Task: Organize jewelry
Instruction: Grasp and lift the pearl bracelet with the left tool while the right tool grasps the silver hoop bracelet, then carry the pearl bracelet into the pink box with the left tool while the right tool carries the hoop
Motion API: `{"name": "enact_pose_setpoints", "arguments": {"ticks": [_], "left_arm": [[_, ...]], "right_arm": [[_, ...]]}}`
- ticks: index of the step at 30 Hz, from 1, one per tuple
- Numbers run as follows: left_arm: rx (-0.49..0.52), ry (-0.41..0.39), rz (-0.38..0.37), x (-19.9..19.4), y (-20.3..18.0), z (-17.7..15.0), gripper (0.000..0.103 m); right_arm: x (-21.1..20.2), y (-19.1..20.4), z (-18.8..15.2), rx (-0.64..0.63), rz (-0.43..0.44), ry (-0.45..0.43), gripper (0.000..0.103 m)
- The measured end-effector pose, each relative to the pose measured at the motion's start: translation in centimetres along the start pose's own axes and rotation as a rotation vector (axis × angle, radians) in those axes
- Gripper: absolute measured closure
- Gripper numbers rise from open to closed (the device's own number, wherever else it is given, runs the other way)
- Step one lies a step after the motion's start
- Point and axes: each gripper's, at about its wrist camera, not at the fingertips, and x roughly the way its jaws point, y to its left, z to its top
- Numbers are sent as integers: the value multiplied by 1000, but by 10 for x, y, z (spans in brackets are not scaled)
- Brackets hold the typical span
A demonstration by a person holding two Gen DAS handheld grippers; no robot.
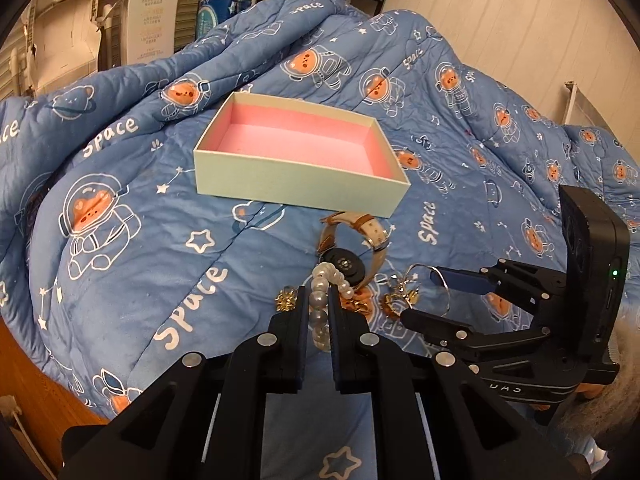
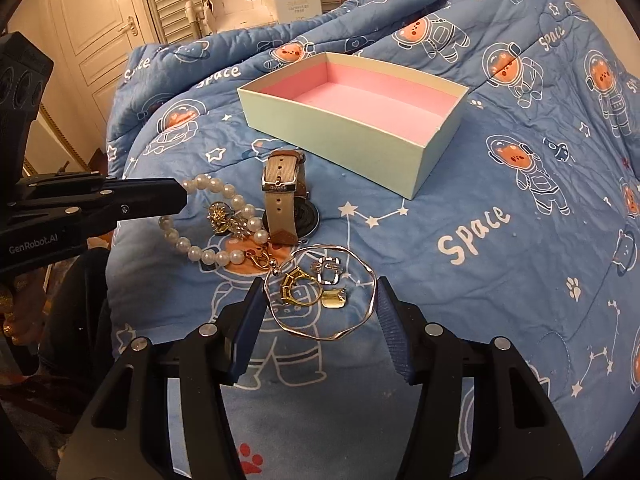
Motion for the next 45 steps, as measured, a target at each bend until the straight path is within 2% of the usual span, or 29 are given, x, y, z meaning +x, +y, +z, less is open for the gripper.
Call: {"name": "enact_pose_setpoints", "arguments": {"ticks": [11, 18, 23, 27, 31, 37, 42, 45], "left_arm": [[57, -24, -75, -19, -26, 15, 94], [112, -35, -125, -36, -35, 37, 94], [184, -70, -92, -46, -34, 67, 94], [233, -77, -56, -41, -28, 97, 94], [258, -63, -19, -23, -20, 129, 94], [230, 19, 14, 28, -1, 169, 94], [148, 131, -40, 81, 13, 188, 94], [120, 152, -40, 104, 16, 193, 94]], "right_arm": [[-23, -6, 7, 17, 36, -5, 48], [-34, -12, 23, 4, 53, -18, 48], [-38, -24, 44, -17, 35, -32, 48], [-34, -32, 68, -37, 12, -43, 47], [-23, -39, 95, -56, -1, -52, 47], [1, -51, 132, -45, -3, -30, 47], [20, -58, 146, -39, -34, -5, 47], [28, -63, 146, -36, -53, 11, 47]]}}
